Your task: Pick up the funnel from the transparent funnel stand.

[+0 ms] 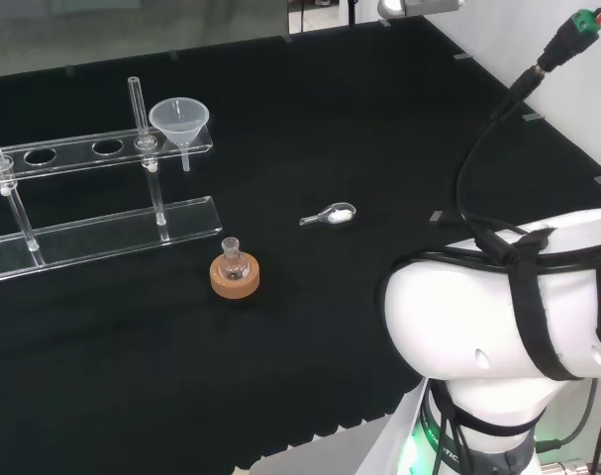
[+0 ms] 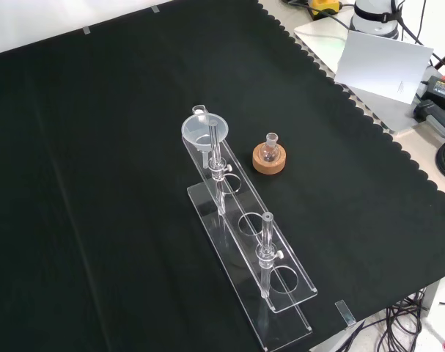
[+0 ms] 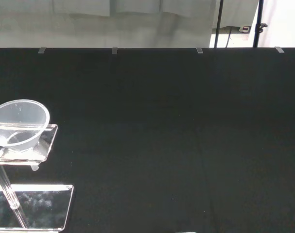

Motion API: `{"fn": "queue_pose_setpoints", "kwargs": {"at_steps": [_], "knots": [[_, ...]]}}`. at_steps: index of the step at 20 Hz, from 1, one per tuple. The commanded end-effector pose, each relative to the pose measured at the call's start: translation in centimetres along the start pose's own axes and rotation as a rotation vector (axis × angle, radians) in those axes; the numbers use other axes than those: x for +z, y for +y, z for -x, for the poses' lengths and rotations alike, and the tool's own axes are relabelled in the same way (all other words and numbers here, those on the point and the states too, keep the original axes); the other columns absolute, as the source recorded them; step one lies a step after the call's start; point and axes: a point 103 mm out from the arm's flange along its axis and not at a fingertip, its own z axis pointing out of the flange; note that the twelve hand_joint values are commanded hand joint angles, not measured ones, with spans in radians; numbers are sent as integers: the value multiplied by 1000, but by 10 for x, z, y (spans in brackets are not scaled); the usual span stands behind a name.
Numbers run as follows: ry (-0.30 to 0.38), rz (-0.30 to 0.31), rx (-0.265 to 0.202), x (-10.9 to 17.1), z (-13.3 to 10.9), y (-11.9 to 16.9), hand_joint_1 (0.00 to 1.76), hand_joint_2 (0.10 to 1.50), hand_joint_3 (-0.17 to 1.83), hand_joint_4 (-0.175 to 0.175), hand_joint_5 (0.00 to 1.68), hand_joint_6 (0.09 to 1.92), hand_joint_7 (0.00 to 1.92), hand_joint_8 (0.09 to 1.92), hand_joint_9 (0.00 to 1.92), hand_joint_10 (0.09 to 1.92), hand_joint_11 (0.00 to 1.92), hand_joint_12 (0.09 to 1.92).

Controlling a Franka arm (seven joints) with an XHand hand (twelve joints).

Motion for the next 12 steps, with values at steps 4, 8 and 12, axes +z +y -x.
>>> {"fn": "queue_pose_setpoints", "kwargs": {"at_steps": [4, 8, 12], "knots": [[-13, -22, -39, 4, -48, 14, 287, 634, -6, 50, 5, 87, 27, 87, 0, 87, 0, 385], [25, -48, -70, 5, -87, 30, 331, 638, -3, 38, 0, 87, 19, 87, 0, 87, 0, 413], [73, -109, -95, 9, -108, 50, 366, 645, 0, 34, 0, 87, 44, 87, 0, 87, 0, 380]]}}
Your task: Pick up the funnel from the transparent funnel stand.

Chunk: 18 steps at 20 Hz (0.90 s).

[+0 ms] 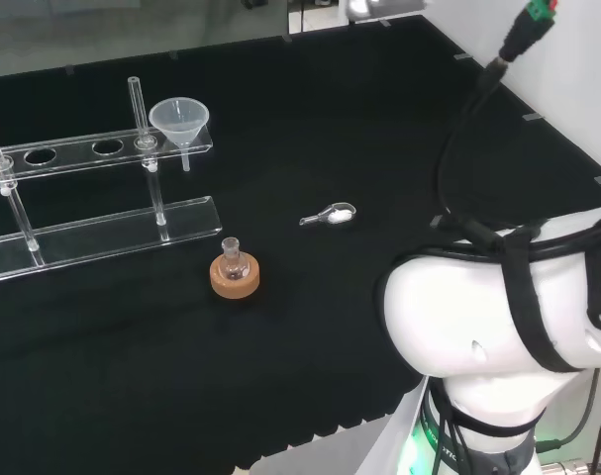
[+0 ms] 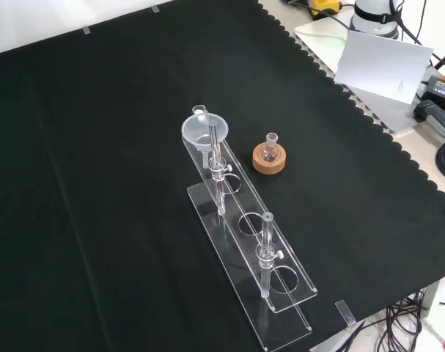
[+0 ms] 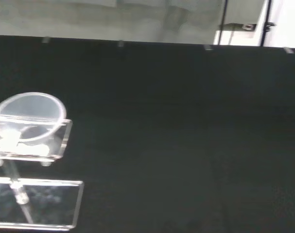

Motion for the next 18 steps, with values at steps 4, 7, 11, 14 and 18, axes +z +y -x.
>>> {"fn": "queue_pose_setpoints", "kwargs": {"at_steps": [4, 7, 11, 14, 18], "knots": [[142, -142, -99, 4, -58, 52, 389, 653, 3, 38, 0, 87, 84, 100, 18, 87, 0, 285], [167, -157, -109, 6, -36, 62, 423, 660, 6, 38, 2, 87, 107, 121, 41, 87, 0, 260], [161, -178, -93, 13, -5, 71, 456, 666, 8, 36, 35, 87, 160, 156, 73, 87, 0, 248], [164, -186, -95, 18, 15, 74, 480, 671, 5, 35, 62, 87, 133, 270, 51, 148, 0, 302], [133, -209, -119, 25, 29, 75, 603, 674, 2, 34, 78, 87, 95, 411, 3, 333, 0, 345]]}}
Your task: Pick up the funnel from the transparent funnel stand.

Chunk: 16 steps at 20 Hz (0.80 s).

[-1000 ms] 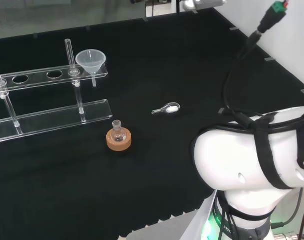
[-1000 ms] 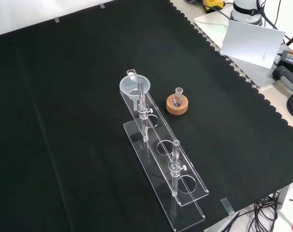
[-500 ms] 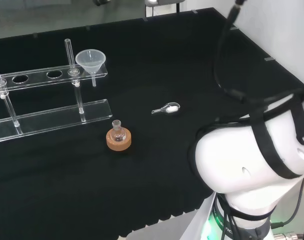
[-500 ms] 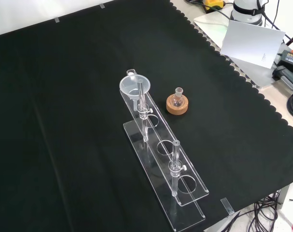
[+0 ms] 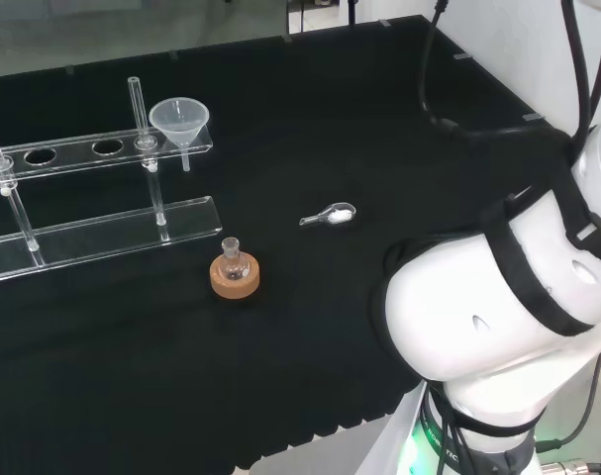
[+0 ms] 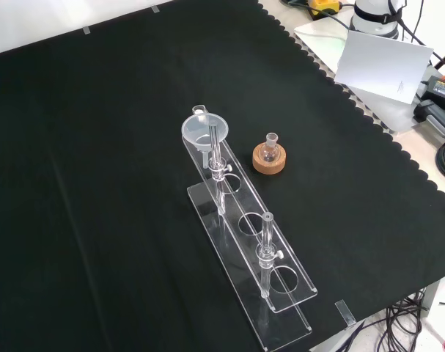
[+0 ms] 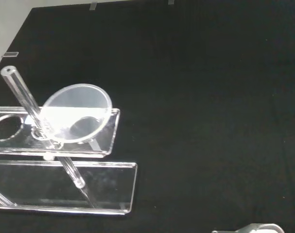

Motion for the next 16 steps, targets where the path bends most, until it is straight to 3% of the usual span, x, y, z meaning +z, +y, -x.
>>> {"fn": "queue_pose_setpoints", "kwargs": {"at_steps": [1, 7, 16], "knots": [[-29, -48, -18, 6, 34, 3, 633, 673, 2, 33, 81, 87, 90, 432, 1, 356, 0, 368], [-55, -76, -35, 13, 40, 9, 684, 671, 1, 27, 95, 87, 75, 473, 0, 396, 0, 421], [-82, -127, -82, 28, 25, 31, 691, 674, 2, 26, 96, 87, 73, 480, 0, 398, 0, 430]]}}
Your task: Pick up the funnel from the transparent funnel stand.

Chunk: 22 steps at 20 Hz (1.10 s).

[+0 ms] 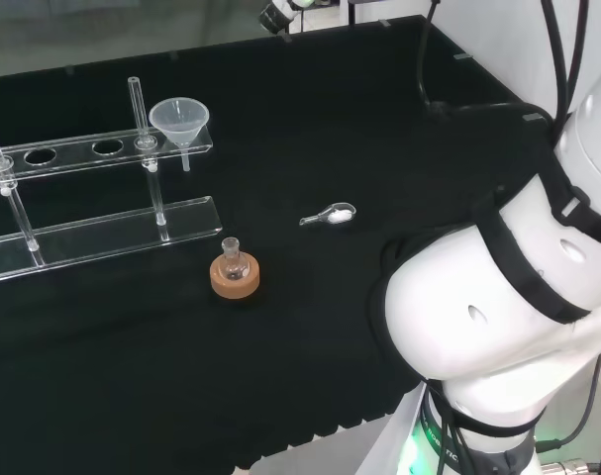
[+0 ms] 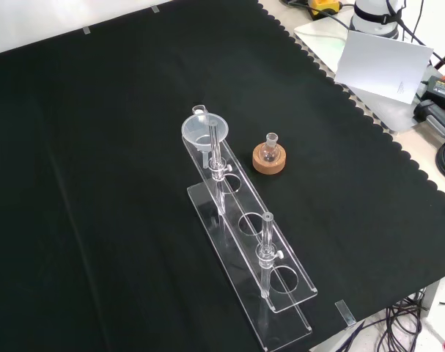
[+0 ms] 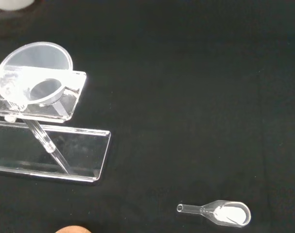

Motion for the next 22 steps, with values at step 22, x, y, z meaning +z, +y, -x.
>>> {"fn": "queue_pose_setpoints", "kwargs": {"at_steps": [22], "knots": [[-159, -105, -125, 49, -28, 83, 667, 674, 2, 12, 25, 87, 43, 484, 0, 436, 0, 444]]}}
